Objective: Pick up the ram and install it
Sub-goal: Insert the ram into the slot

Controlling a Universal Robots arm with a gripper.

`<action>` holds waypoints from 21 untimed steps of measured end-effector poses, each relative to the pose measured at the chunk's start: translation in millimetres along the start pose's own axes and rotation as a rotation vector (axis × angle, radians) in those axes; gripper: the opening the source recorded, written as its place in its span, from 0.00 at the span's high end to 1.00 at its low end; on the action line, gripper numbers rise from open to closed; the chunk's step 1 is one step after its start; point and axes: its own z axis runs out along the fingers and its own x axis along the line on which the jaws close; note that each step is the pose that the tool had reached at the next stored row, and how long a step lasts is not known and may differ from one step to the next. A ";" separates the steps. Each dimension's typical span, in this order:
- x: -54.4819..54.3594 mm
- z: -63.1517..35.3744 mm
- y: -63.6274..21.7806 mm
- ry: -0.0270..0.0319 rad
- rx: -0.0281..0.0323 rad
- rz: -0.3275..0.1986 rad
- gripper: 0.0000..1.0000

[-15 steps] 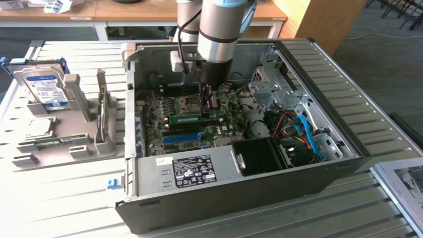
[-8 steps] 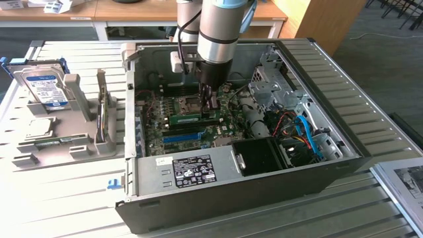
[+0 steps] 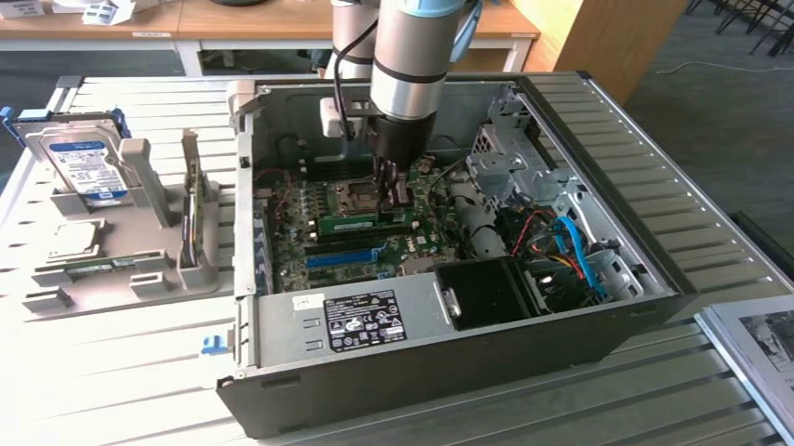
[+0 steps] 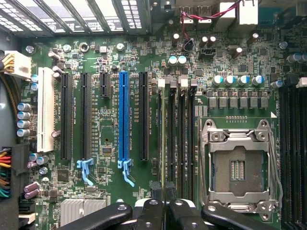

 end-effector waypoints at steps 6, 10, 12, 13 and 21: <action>0.0 -0.1 0.0 0.0001 0.0022 -0.001 0.88; 0.0 -0.1 0.2 0.0001 0.0034 -0.002 0.88; 0.0 -0.1 0.4 0.0001 0.0034 -0.002 0.88; 0.0 -0.1 0.4 0.0001 0.0034 -0.002 0.88; -0.2 0.3 1.1 -0.0002 0.0035 -0.002 0.88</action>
